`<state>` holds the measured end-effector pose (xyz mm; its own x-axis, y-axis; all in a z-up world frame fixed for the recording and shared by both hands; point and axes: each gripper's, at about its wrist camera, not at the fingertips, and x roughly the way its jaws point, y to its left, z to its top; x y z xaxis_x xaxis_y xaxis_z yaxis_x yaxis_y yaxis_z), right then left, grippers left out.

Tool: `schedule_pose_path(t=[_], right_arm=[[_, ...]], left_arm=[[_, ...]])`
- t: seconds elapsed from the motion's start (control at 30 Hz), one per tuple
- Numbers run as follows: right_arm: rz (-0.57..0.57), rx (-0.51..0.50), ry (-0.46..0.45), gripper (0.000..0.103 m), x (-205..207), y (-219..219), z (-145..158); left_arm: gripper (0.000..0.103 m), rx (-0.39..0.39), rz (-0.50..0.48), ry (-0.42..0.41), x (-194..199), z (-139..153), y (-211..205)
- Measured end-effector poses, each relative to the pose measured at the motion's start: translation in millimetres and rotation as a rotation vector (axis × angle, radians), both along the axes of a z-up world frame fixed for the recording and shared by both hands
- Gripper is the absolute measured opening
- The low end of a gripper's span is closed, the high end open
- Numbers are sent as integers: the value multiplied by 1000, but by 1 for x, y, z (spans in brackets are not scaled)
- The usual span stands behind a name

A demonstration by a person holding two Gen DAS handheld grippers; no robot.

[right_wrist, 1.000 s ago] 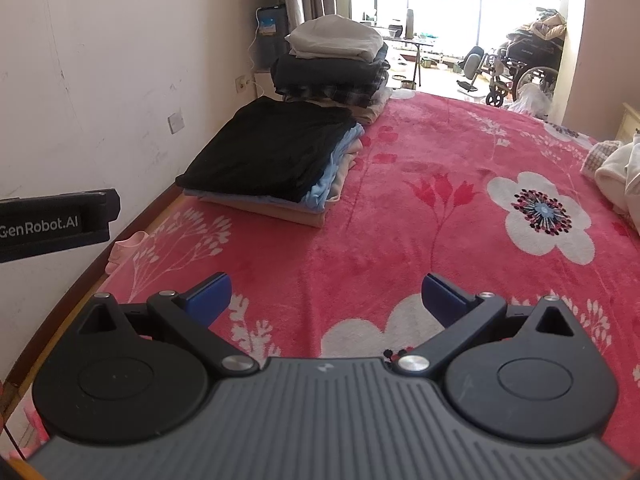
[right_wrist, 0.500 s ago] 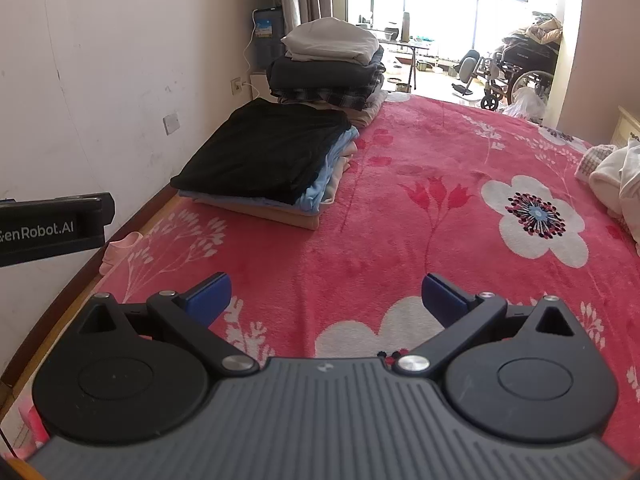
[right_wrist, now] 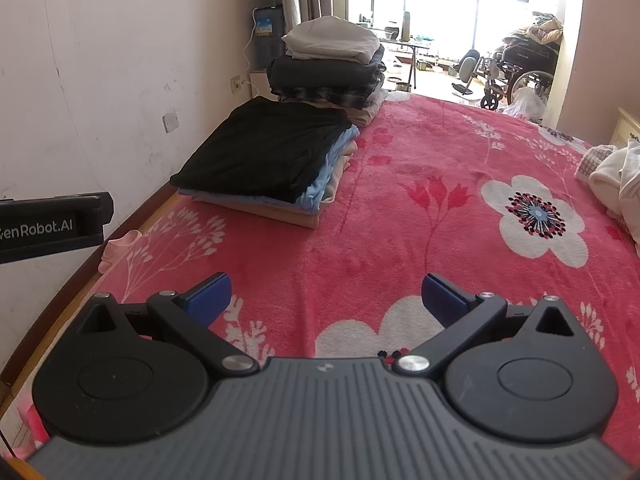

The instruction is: Fold clothes

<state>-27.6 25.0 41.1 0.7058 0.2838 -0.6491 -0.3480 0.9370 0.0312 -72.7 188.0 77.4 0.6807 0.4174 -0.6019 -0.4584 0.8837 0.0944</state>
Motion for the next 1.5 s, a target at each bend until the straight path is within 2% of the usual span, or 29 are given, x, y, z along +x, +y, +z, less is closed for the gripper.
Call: schedule_pose_path(t=[1.5], right_arm=[[3, -15, 2, 102, -2, 5, -1]], left_arm=[[103, -6, 9, 0, -1, -2, 4]])
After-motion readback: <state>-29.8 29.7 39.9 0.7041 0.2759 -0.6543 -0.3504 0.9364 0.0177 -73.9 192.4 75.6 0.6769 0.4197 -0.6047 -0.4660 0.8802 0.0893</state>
